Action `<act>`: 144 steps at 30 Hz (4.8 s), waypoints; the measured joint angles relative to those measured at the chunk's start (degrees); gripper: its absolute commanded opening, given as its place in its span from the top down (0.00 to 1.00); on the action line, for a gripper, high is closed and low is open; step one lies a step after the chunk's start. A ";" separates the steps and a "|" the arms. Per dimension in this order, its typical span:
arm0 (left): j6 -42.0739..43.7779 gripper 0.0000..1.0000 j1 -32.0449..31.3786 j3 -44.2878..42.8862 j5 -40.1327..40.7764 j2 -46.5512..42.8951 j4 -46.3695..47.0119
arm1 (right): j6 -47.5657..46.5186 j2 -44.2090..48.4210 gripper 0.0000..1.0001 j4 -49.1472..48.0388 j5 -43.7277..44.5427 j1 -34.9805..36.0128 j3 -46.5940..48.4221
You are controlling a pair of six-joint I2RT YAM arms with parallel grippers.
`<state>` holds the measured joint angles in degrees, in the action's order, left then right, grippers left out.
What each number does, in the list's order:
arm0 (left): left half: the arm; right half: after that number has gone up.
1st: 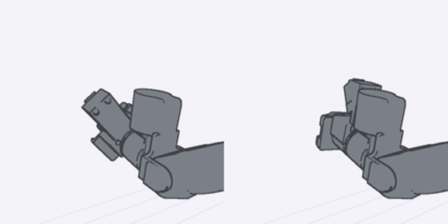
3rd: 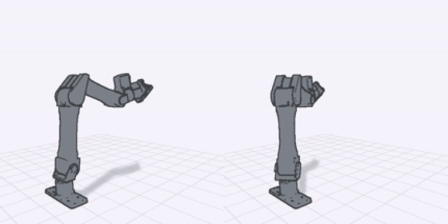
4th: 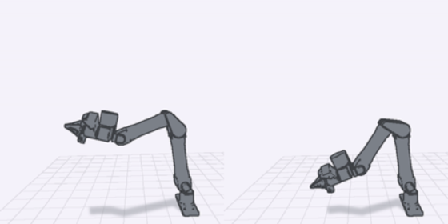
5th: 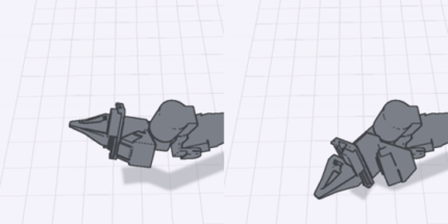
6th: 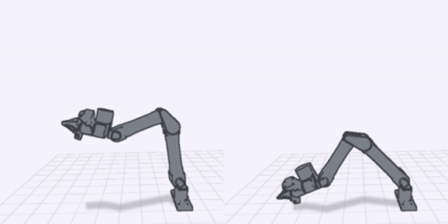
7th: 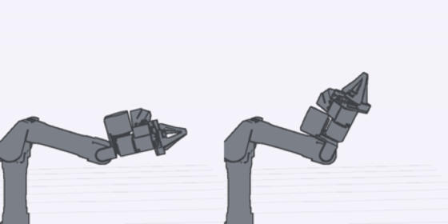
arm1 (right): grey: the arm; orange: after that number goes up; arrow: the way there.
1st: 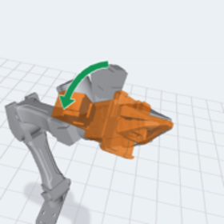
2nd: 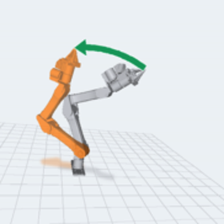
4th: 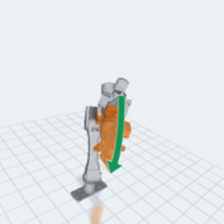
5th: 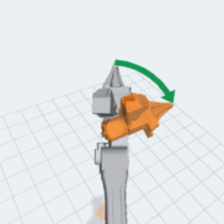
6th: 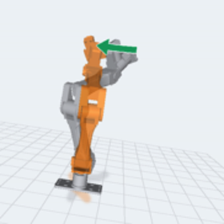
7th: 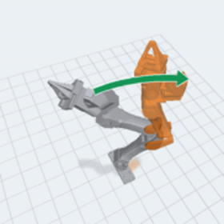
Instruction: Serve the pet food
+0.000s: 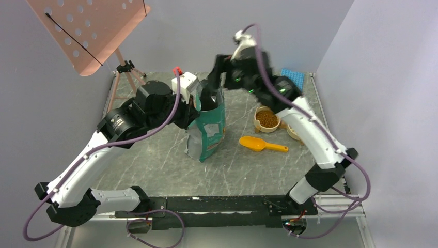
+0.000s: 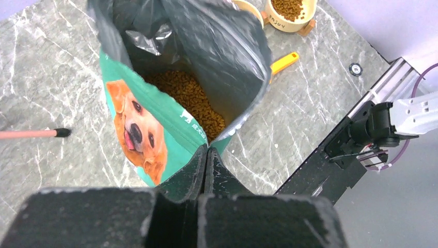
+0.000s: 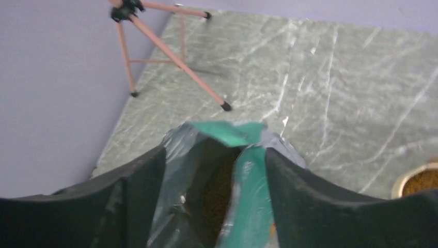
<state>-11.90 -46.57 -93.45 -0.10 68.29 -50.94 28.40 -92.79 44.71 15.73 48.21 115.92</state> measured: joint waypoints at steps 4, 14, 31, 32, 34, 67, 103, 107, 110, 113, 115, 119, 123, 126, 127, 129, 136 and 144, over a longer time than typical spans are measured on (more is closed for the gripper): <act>-0.46 1.00 -0.11 4.28 -0.17 -3.98 2.32 | -6.38 6.08 0.01 -5.66 -21.51 -16.33 -5.66; -2.71 1.00 -0.11 5.75 4.52 -6.58 1.14 | -17.55 11.34 0.01 -26.18 -64.32 -33.44 -24.65; -2.60 1.00 -0.09 4.04 9.03 -6.82 -2.43 | -9.22 -10.36 0.05 -52.70 -91.36 -30.08 -23.54; -2.62 1.00 -0.09 4.04 9.03 -6.82 -2.49 | -5.16 -11.43 0.05 -58.71 -92.45 -29.66 -23.52; -2.80 1.00 -0.09 4.04 9.01 -6.82 -2.49 | 3.85 -14.03 0.07 -70.66 -94.38 -29.09 -23.32; -3.32 1.00 2.25 2.32 11.65 -5.25 -3.39 | 19.10 -25.44 0.64 -92.45 -92.78 -24.74 -16.96; -37.20 0.30 16.55 -14.19 3.87 -0.55 -27.91 | -15.63 28.89 1.00 -24.87 -39.74 -13.33 -47.50; -49.92 0.27 18.47 -7.41 -1.84 -6.64 -23.37 | -17.05 29.16 1.00 -23.23 -39.56 -13.11 -46.86; -60.74 0.24 19.93 1.81 -6.88 -12.74 -15.39 | -17.86 29.86 1.00 -22.45 -39.60 -13.11 -46.93; -71.84 0.20 20.11 7.48 -11.56 -14.99 -7.80 | -18.40 30.77 1.00 -21.05 -39.52 -12.92 -47.10; -78.16 0.06 20.11 7.74 -12.55 -14.23 -6.25 | -18.95 30.86 1.00 -20.17 -39.43 -12.85 -46.80; -89.24 0.08 20.13 6.84 -9.55 -13.07 -6.05 | -19.91 30.99 1.00 -19.12 -38.66 -12.57 -46.42; -95.03 0.07 19.65 1.66 -9.60 -11.19 -7.91 | -20.61 31.15 1.00 -18.99 -38.16 -12.22 -46.42; -97.57 0.05 18.38 -3.76 -11.39 -7.61 -11.04 | -20.96 31.17 1.00 -19.02 -37.64 -11.80 -46.42; -98.14 0.04 18.10 -4.68 -11.89 -6.58 -11.74 | -21.00 31.19 1.00 -19.02 -37.40 -11.63 -46.42; -99.47 0.03 17.49 -5.86 -12.55 -4.31 -14.03 | -21.20 31.23 1.00 -19.02 -36.96 -11.26 -46.40; -102.79 0.04 17.16 -0.74 -12.85 -1.99 -16.35 | -22.36 32.00 1.00 -17.73 -34.16 -8.96 -46.10; -102.53 0.43 17.03 4.52 -13.20 -1.73 -16.35 | -26.29 33.88 1.00 -14.08 -32.57 -7.41 -45.66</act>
<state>-114.43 -29.54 -88.92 -13.30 66.57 -67.29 2.11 -58.92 30.63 -16.84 40.80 70.26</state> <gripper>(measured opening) 0.734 0.031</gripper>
